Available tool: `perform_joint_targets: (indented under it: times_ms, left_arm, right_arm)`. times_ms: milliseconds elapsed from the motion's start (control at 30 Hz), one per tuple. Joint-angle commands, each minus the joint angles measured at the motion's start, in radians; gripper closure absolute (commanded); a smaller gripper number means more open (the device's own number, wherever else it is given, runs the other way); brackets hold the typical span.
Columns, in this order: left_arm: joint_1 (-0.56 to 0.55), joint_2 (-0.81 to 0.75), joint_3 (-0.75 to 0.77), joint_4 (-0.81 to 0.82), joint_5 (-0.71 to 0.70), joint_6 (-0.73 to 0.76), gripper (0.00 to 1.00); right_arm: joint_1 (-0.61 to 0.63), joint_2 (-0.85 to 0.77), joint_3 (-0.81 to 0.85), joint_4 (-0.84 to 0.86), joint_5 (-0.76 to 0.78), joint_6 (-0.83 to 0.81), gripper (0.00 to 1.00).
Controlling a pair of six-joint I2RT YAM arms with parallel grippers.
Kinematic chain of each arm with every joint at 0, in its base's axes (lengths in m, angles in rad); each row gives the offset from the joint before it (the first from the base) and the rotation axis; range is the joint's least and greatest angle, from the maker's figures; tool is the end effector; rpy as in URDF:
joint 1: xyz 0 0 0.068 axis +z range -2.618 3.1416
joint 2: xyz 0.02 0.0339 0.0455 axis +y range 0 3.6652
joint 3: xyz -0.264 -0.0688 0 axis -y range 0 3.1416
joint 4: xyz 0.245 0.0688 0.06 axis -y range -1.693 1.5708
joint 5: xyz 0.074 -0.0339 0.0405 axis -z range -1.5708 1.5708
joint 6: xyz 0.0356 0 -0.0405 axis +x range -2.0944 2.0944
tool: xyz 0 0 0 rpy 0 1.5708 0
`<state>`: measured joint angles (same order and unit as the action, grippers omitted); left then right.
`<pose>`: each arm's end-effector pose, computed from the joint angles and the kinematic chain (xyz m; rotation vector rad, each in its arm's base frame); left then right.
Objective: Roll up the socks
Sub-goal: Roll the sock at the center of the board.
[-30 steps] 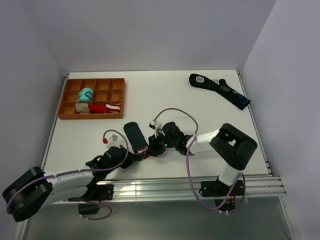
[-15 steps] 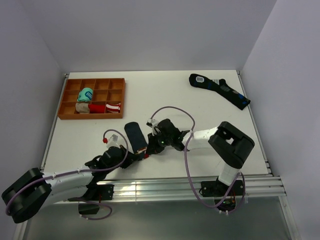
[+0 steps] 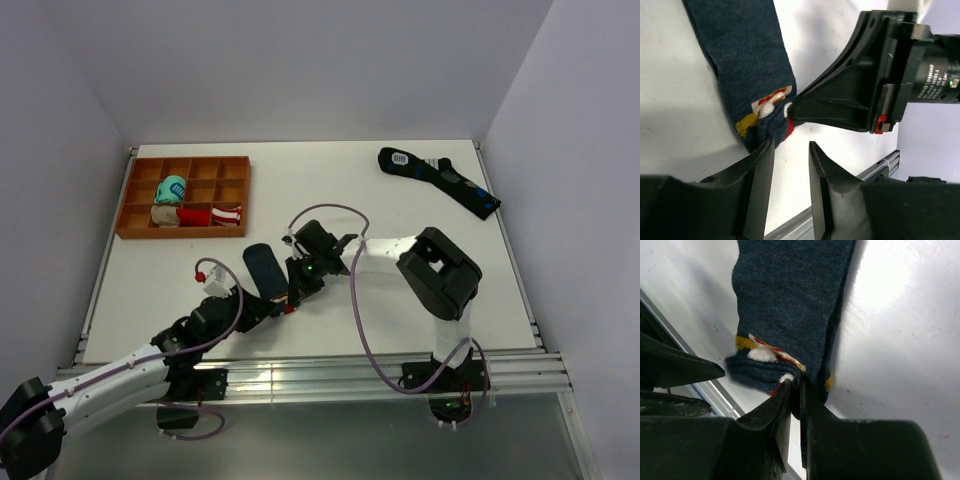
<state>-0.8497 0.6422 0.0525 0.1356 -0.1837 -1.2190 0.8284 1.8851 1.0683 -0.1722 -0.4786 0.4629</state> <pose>0.0996 -0.1035 0.1374 -0.5288 2.1413 -1.0786 0.2388 0.2845 0.1388 -0.7034 2.6910 1.0403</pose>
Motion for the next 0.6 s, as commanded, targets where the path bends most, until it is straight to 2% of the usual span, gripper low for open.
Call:
perform_joint_targets:
  times_ms: [0,167,333,467,567]
  left_arm:
    - [-0.009,-0.013,-0.120,0.024,-0.051,0.049,0.61]
    - [-0.052,0.083,-0.091,0.062,-0.140,0.076,0.62]
    - [-0.189,0.151,-0.060,0.055,-0.301,0.067,0.65]
    - [-0.236,0.125,-0.060,0.045,-0.394,0.076,0.65]
    - [-0.256,0.105,-0.060,0.084,-0.402,0.136,0.63]
  right_arm:
    - [-0.014,0.060,0.079,-0.234,0.051,-0.032,0.95]
    - [-0.015,0.086,0.150,-0.325,0.047,-0.059,0.94]
    - [-0.015,0.131,0.226,-0.417,0.055,-0.087,0.94]
    - [-0.015,0.155,0.257,-0.473,0.057,-0.119,0.94]
    - [-0.018,0.160,0.269,-0.523,0.071,-0.141,0.94]
